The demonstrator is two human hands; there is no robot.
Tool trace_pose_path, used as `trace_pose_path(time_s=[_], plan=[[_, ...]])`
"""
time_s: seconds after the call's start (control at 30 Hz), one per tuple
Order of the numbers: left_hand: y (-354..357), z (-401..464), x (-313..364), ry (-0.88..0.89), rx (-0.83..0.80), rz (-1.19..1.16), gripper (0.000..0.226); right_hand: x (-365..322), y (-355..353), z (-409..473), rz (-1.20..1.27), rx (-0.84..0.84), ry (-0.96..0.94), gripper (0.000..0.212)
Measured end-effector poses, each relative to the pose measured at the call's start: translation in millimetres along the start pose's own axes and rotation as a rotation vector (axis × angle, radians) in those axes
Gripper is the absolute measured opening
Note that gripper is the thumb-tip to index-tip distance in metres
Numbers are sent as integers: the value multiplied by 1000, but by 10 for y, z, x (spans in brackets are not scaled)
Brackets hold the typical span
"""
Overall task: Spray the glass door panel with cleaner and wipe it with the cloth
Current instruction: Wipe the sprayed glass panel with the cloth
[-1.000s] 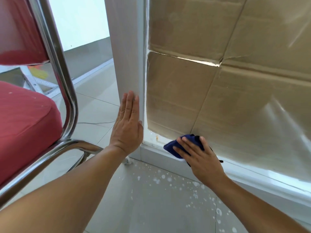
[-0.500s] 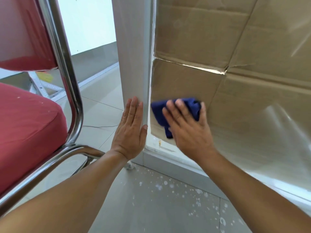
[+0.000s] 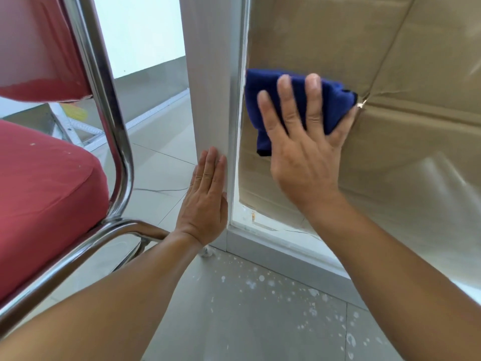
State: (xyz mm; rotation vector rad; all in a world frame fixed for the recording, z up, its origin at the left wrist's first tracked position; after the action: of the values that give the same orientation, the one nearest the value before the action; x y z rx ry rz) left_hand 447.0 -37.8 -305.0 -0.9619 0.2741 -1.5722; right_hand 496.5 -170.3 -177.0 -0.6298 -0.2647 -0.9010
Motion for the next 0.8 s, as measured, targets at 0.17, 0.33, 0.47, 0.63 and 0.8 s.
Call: trace_pose_path(time_s=[0.17, 0.33, 0.47, 0.63, 0.8], plan=[[-1, -44, -58, -7, 34, -2, 78, -605, 435, -513, 38, -137, -182, 62], [70, -100, -73, -49, 34, -29, 81, -991, 785, -1059, 44, -305, -273, 63], [159, -147, -108, -69, -7, -16, 81, -1196, 999, -1454, 41, -463, -380, 64], [215, -155, -95, -85, -17, -17, 86, -1388, 1139, -1944, 54, -703, -502, 68], [235, -160, -120, -106, -21, -11, 91, -1370, 1061, -2077, 79, -846, -581, 69]])
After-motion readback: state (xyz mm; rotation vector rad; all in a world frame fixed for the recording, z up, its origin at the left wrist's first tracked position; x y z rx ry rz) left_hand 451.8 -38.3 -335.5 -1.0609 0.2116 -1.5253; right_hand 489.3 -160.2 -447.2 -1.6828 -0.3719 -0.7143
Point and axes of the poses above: each hand's wrist, its own z-axis towards the middle knuckle, its own y-axis out of the palm, x = y × z, the point moved 10 cm from there along z, towards the middle knuckle, and after that the axes turned 12 degrees about -y, right-handed, at the moved point
